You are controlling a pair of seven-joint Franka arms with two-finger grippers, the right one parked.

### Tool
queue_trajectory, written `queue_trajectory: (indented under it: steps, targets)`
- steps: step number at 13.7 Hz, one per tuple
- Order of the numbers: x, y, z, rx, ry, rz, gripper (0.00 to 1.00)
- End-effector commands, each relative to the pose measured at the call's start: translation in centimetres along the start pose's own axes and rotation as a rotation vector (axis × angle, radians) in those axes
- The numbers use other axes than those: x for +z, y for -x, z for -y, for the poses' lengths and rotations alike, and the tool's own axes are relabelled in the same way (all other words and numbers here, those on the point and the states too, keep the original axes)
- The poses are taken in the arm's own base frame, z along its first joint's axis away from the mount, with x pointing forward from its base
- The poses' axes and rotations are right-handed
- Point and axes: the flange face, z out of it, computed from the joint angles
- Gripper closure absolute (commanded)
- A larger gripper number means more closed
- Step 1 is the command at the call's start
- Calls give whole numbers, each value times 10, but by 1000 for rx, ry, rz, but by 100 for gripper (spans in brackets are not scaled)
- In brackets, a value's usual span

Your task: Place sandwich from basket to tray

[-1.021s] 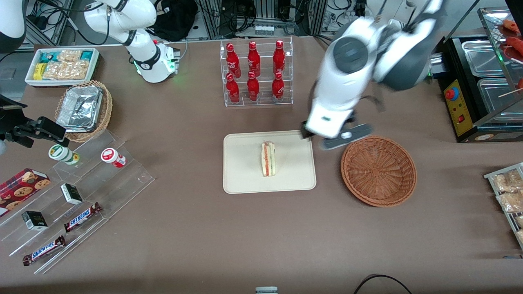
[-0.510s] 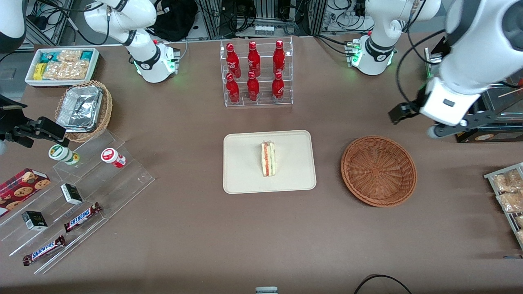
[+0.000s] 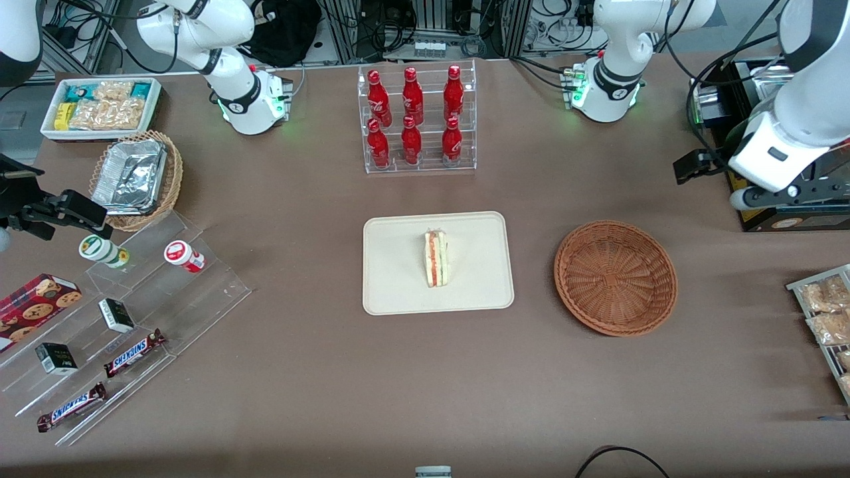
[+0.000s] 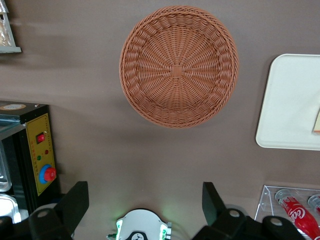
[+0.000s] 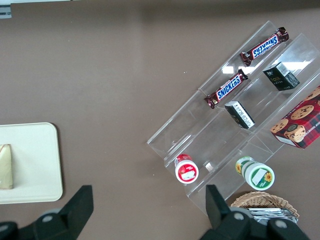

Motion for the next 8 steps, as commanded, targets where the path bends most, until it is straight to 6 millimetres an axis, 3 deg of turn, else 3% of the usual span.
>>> queue_trajectory:
  steps: [1,5,8]
  targets:
    - [-7,11,17,31,1,-22,0]
    - [-37,-20,35,29,19,-50,0]
    - [-45,-23,46,16,29,-50,0]
